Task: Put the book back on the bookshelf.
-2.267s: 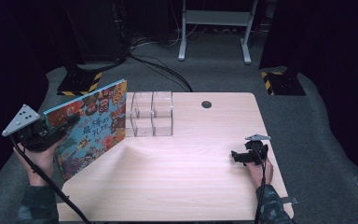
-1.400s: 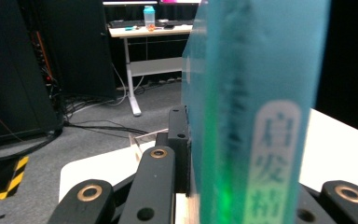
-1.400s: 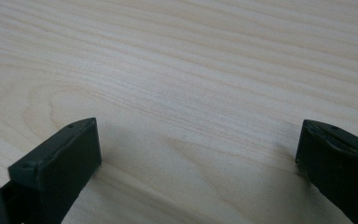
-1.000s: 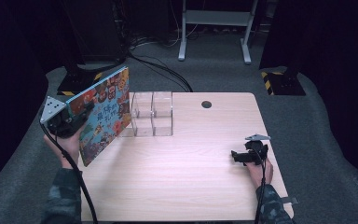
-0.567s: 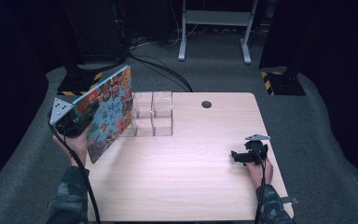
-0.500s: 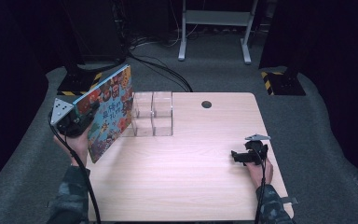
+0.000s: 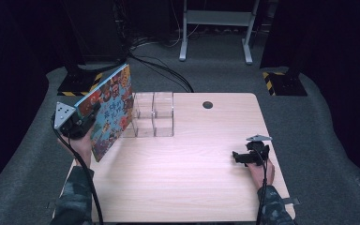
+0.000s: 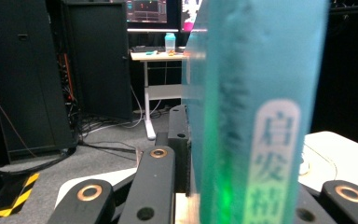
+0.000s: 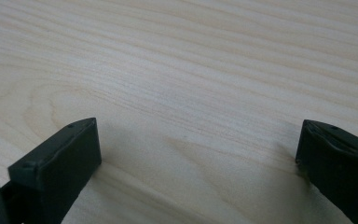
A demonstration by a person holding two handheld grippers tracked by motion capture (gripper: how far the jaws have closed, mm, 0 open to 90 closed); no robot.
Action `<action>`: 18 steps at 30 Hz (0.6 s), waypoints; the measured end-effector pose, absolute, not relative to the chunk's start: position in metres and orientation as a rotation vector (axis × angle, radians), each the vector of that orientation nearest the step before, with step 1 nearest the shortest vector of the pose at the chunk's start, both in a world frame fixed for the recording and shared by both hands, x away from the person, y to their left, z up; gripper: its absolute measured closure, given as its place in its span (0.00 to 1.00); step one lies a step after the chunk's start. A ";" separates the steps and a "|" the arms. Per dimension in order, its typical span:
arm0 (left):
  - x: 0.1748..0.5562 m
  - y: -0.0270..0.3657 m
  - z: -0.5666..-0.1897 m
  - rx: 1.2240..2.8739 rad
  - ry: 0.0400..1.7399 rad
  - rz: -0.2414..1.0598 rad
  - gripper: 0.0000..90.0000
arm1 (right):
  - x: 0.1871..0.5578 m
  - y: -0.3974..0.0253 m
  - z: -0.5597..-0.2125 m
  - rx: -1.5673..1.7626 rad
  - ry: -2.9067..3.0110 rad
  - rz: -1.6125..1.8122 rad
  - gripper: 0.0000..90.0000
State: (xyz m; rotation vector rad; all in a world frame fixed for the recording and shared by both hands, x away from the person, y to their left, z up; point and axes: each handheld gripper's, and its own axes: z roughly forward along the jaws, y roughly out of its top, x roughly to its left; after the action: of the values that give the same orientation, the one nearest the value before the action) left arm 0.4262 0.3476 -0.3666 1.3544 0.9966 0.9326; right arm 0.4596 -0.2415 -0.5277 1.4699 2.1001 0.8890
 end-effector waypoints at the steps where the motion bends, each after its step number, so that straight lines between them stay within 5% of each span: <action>1: 0.427 0.347 -0.369 1.349 0.999 0.934 0.90 | 0.459 -0.241 -0.528 1.470 2.099 0.888 0.00; 18: 0.437 0.346 -0.391 1.299 0.981 0.938 0.90 | 0.459 -0.242 -0.528 1.462 2.104 0.889 0.00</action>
State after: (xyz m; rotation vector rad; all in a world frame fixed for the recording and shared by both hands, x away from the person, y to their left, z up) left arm 0.4372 0.3465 -0.3908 1.2987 0.9808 0.9383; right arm 0.4594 -0.2417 -0.5278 1.4624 2.1039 0.8889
